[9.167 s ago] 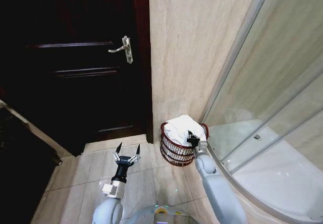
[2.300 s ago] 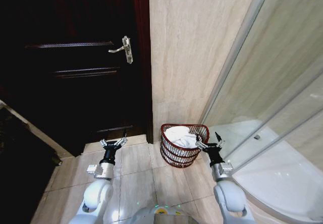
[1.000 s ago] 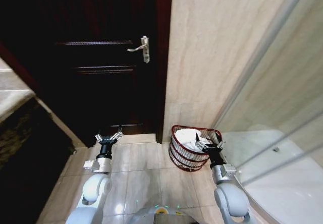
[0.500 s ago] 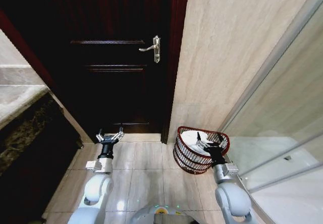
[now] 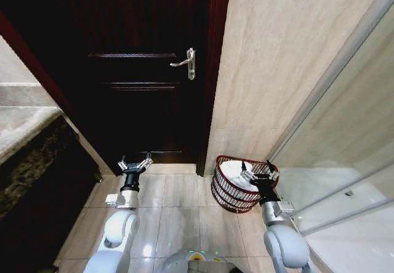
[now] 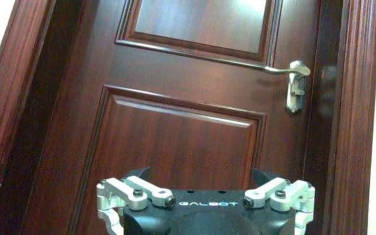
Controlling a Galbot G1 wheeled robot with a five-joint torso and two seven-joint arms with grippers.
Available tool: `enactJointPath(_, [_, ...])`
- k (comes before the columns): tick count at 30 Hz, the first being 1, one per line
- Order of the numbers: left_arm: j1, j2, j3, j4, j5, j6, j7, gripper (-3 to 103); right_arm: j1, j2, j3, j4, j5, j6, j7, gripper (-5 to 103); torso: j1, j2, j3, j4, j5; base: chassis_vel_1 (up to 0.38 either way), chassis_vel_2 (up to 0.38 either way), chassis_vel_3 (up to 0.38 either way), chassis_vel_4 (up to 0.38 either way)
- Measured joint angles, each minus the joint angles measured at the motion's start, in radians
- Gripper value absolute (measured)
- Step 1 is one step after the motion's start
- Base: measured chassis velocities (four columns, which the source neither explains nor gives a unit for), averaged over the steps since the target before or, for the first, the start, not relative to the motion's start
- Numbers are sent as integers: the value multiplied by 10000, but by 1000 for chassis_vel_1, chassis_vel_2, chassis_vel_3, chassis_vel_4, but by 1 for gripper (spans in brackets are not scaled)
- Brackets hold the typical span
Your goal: Discard the used towel into the hamper.
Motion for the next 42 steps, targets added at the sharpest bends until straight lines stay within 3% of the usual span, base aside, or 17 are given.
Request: enactJointPath(42, [-454,-31,108,-97,232,403,71,100,348,92,-157,-38,-254,-224,180,100,751,1750,991,1,-1,0,0,0,0])
